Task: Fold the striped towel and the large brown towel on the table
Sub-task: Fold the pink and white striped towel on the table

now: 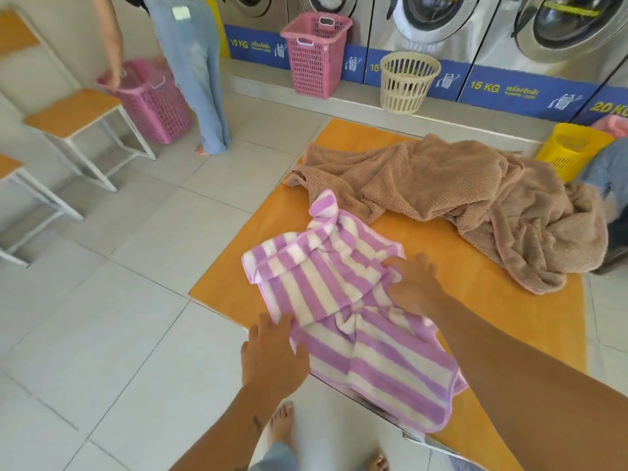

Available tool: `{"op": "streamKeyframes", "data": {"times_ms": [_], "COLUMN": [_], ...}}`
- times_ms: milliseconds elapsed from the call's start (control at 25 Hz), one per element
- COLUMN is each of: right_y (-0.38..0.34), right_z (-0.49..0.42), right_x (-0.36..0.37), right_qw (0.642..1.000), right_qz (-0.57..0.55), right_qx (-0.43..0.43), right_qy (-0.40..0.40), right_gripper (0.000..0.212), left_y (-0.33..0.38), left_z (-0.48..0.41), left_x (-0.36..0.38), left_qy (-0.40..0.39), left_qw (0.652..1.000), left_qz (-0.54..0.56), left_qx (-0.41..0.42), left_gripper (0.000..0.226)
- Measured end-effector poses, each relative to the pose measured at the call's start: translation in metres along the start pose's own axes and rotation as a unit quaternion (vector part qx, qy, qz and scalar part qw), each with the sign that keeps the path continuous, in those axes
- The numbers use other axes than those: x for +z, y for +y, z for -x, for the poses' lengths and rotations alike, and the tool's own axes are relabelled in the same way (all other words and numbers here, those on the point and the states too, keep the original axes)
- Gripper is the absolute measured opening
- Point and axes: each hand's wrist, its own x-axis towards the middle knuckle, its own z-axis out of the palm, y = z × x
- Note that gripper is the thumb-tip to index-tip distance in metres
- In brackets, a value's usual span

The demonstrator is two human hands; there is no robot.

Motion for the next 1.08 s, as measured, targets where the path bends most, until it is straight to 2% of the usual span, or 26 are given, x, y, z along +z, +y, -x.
{"op": "streamKeyframes", "data": {"times_ms": [120,200,280,360,480,640,800,960,1080], "right_y": [0.015,0.024,0.034,0.041,0.051,0.06,0.07,0.087,0.096], "right_z": [0.008,0.016,0.027,0.04,0.056,0.071,0.088,0.098,0.11], "right_x": [-0.003,-0.003,0.001,-0.001,-0.022,-0.068,-0.114,-0.141,-0.15], "right_qw": [0.999,0.996,0.99,0.976,0.96,0.938,0.902,0.909,0.957], "right_qz": [-0.001,-0.059,-0.131,-0.217,-0.274,-0.334,-0.398,-0.378,-0.272], "right_qx": [-0.027,-0.055,-0.043,-0.025,-0.018,-0.049,-0.093,-0.082,-0.075], "right_qy": [-0.02,-0.038,-0.044,-0.009,0.045,0.081,0.137,0.156,0.067], "right_gripper": [0.053,0.036,0.028,0.028,0.027,0.034,0.027,0.012,0.031], "left_y": [0.015,0.031,0.047,0.061,0.08,0.11,0.141,0.16,0.163], "left_z": [0.015,0.015,0.013,0.009,0.001,-0.011,-0.024,-0.033,-0.035], "left_x": [0.002,-0.002,-0.01,-0.018,-0.027,-0.042,-0.064,-0.077,-0.077], "left_qy": [-0.001,0.029,0.07,0.102,0.128,0.164,0.205,0.205,0.196], "left_qw": [0.996,0.989,0.98,0.971,0.967,0.952,0.936,0.928,0.931], "left_qz": [0.077,0.13,0.18,0.217,0.216,0.225,0.205,0.187,0.187], "left_qx": [-0.046,-0.064,-0.054,-0.018,0.045,0.126,0.197,0.249,0.245], "left_gripper": [0.046,0.044,0.042,0.043,0.041,0.037,0.034,0.04,0.032]}}
